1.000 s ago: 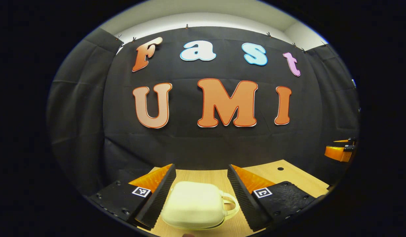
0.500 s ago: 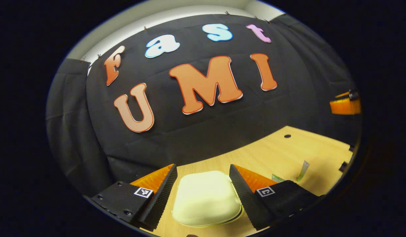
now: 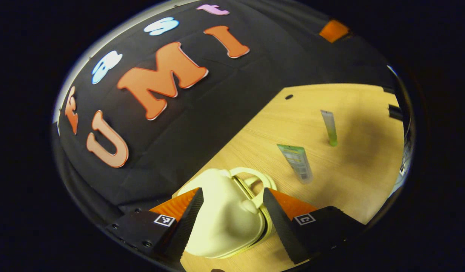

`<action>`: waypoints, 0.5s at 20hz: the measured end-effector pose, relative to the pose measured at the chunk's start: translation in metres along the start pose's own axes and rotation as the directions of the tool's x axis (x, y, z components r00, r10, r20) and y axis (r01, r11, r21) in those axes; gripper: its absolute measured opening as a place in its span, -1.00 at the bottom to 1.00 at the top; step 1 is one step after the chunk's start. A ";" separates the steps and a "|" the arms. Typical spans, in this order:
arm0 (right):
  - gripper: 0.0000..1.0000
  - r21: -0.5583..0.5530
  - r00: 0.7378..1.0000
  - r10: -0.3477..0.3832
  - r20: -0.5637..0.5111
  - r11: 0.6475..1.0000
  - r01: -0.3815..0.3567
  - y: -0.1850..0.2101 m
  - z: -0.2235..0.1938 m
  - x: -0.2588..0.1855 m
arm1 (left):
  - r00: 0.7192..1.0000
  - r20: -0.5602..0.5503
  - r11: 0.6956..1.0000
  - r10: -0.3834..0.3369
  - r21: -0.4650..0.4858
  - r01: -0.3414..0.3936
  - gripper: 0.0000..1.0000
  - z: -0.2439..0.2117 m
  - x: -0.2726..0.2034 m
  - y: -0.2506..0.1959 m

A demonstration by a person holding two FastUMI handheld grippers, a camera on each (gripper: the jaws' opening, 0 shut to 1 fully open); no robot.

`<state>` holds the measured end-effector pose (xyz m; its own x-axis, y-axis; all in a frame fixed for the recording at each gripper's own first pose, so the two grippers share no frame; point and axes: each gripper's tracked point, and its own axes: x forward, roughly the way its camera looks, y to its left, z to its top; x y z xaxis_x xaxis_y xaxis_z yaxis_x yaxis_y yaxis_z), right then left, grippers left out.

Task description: First open the suitcase, pack the skin care products into it, and then close the suitcase.

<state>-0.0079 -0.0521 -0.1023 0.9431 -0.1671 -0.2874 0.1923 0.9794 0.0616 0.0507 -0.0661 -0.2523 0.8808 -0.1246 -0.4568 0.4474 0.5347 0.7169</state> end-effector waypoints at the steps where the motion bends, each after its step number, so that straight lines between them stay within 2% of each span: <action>1: 0.92 0.003 1.000 -0.008 -0.010 1.000 0.008 -0.004 -0.004 0.002 | 1.000 -0.018 0.999 -0.007 0.050 0.008 0.96 -0.004 0.006 -0.007; 4: 0.92 0.016 0.999 -0.022 -0.043 1.000 0.023 -0.015 -0.011 0.009 | 0.998 -0.061 0.983 -0.032 0.180 0.043 0.96 -0.010 0.023 -0.025; 7: 0.92 0.037 0.997 -0.017 -0.072 0.999 0.020 -0.021 -0.019 0.013 | 0.992 -0.116 0.938 -0.041 0.337 0.078 0.97 -0.013 0.039 -0.034; 10: 0.93 0.053 0.995 -0.022 -0.098 0.998 0.027 -0.030 -0.025 0.018 | 0.986 -0.153 0.924 -0.066 0.365 0.118 0.96 -0.018 0.055 -0.045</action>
<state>-0.0036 -0.0812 -0.1329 0.9074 -0.1767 -0.3814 0.2321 0.9671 0.1041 0.0758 -0.0823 -0.3188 0.8152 -0.0297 -0.5784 0.5740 0.1743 0.8001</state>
